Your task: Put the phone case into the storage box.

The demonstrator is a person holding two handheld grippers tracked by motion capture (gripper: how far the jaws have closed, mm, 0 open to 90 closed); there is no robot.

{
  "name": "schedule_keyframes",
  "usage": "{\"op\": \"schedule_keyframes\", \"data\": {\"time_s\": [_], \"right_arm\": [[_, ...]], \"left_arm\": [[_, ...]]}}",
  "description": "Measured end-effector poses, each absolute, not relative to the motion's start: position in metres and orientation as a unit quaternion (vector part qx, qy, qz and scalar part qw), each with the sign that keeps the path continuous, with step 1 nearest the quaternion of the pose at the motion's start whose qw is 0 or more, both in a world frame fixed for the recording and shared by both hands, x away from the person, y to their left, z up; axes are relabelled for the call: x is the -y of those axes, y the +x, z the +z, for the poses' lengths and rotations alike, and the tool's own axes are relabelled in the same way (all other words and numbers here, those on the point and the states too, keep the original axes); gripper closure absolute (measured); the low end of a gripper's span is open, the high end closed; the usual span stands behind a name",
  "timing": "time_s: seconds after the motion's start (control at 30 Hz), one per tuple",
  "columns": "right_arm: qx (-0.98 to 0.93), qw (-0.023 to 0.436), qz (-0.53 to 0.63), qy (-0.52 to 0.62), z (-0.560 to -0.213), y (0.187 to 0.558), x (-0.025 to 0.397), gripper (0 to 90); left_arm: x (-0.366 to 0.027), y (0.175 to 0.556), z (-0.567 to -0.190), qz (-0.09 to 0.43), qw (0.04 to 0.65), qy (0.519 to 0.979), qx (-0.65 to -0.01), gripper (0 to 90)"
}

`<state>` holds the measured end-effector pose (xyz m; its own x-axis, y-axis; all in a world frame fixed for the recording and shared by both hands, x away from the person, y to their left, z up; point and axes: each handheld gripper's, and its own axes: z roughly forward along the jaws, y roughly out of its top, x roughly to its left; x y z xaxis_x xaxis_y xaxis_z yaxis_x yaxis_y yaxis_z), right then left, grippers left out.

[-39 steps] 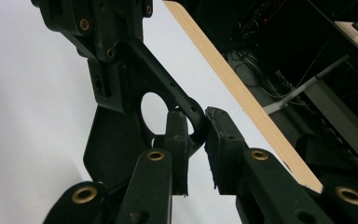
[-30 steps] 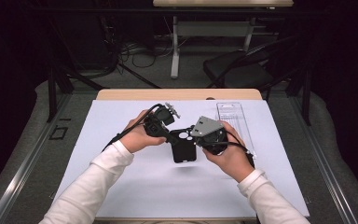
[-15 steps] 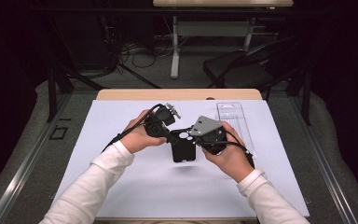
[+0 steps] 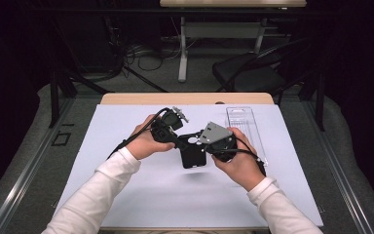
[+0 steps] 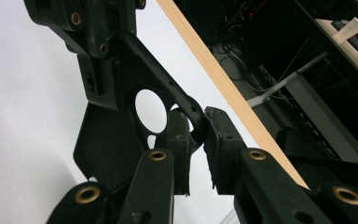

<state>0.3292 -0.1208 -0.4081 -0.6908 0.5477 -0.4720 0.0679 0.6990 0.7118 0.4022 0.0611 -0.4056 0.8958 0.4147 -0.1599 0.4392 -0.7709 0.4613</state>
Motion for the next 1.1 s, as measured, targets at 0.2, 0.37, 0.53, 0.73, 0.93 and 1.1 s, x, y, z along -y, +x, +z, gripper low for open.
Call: {"op": "schedule_keyframes", "data": {"time_s": [0.2,0.37,0.53,0.73,0.93,1.1], "right_arm": [[-0.847,0.364,0.345,0.173,-0.4088,0.3275,0.1207,80.8],[-0.845,0.370,0.346,0.171,-0.4097,0.3274,0.1202,80.9],[-0.843,0.373,0.347,0.171,-0.4101,0.3280,0.1204,81.2],[-0.841,0.376,0.349,0.173,-0.4106,0.3280,0.1210,81.3],[-0.841,0.375,0.350,0.172,-0.4104,0.3281,0.1213,81.2],[-0.846,0.360,0.353,0.173,-0.4111,0.3302,0.1223,80.8]], "left_arm": [[-0.0608,0.4013,-0.4059,-0.030,0.257,0.939,-0.227,80.4],[-0.0610,0.4013,-0.4055,-0.037,0.263,0.937,-0.225,78.5],[-0.0604,0.4008,-0.4058,-0.038,0.263,0.938,-0.225,78.3],[-0.0602,0.4012,-0.4057,-0.037,0.264,0.937,-0.224,78.3],[-0.0599,0.4009,-0.4053,-0.034,0.263,0.938,-0.222,80.0],[-0.0605,0.4008,-0.4056,-0.026,0.256,0.942,-0.217,81.1]]}}
